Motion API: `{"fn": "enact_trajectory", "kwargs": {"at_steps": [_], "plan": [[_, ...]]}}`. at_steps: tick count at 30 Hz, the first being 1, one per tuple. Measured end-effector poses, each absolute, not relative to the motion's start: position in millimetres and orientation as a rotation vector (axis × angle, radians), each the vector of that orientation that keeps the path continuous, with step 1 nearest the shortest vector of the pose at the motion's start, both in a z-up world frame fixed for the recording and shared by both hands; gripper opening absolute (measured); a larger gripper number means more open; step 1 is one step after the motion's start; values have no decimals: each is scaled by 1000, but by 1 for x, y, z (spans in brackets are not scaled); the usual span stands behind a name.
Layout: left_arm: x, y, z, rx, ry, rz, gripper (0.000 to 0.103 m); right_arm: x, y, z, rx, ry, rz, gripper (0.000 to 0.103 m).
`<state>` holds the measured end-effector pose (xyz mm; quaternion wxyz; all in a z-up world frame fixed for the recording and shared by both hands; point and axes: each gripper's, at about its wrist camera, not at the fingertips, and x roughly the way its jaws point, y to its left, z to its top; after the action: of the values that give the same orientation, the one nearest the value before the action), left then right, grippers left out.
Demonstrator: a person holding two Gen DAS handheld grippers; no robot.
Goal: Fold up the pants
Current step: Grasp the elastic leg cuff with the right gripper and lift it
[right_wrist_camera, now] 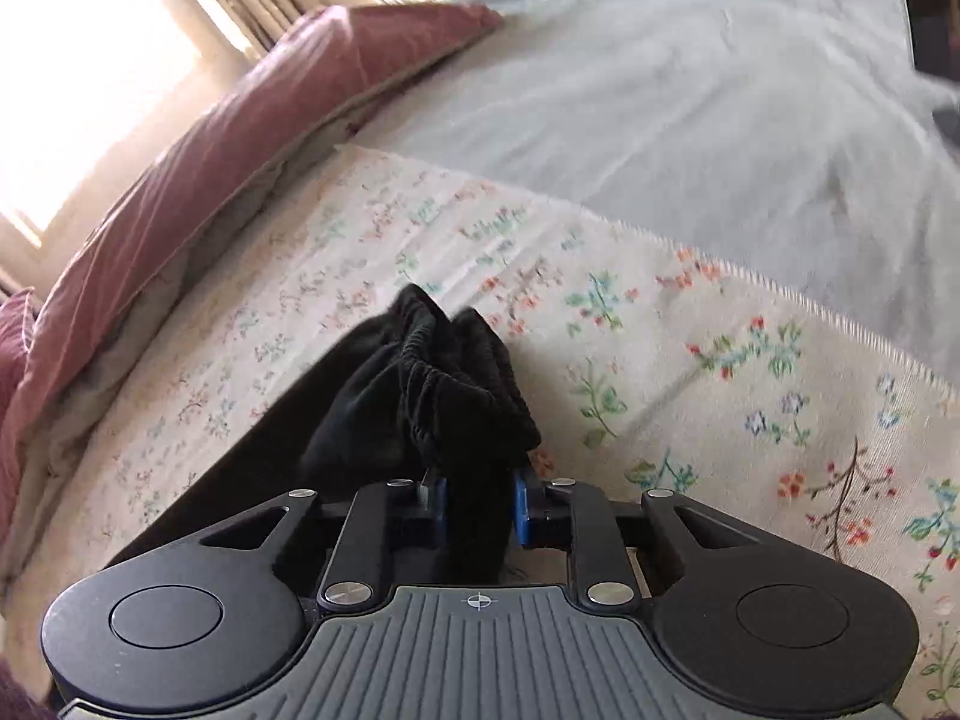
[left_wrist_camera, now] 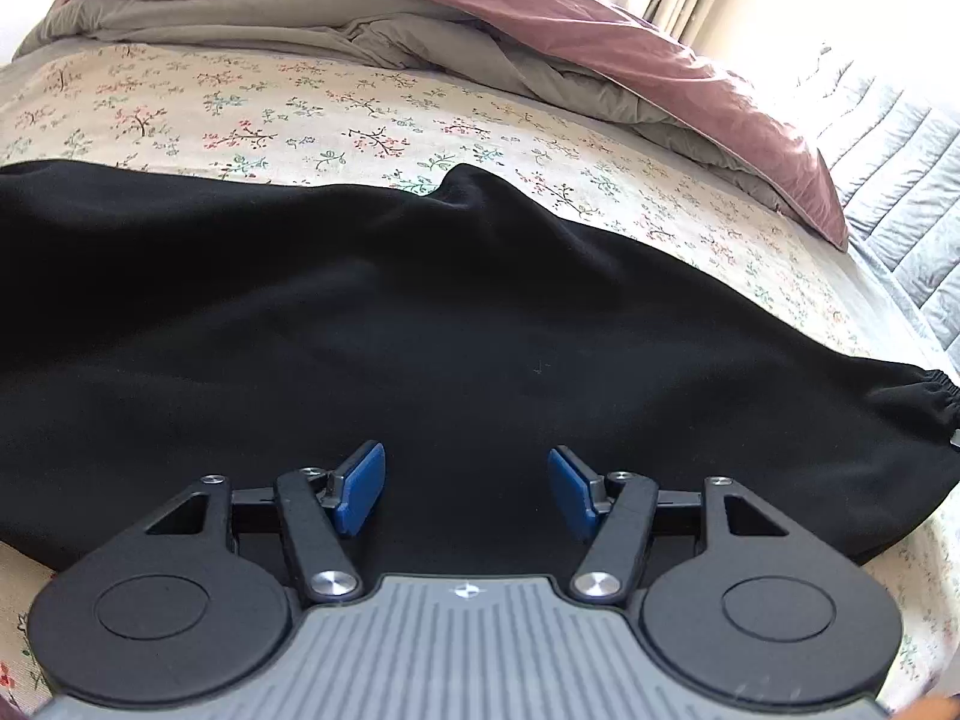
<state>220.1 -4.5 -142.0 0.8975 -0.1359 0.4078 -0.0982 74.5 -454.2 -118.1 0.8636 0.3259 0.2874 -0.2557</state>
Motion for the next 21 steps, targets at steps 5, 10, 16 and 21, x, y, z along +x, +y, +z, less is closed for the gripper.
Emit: {"fn": "enact_trajectory", "kwargs": {"at_steps": [5,10,16,21], "plan": [[224,15,-142,-445,873,-220,75,79,-349,-70,121,409,-566,19],[224,30,-140,-585,866,-249,76,85,-200,-74,-435,174,-301,19],[224,42,-143,-597,863,-202,78,87,-46,-159,-897,298,48,18],[225,47,-141,-624,866,-228,79,84,-16,-199,-1039,334,72,24]]}}
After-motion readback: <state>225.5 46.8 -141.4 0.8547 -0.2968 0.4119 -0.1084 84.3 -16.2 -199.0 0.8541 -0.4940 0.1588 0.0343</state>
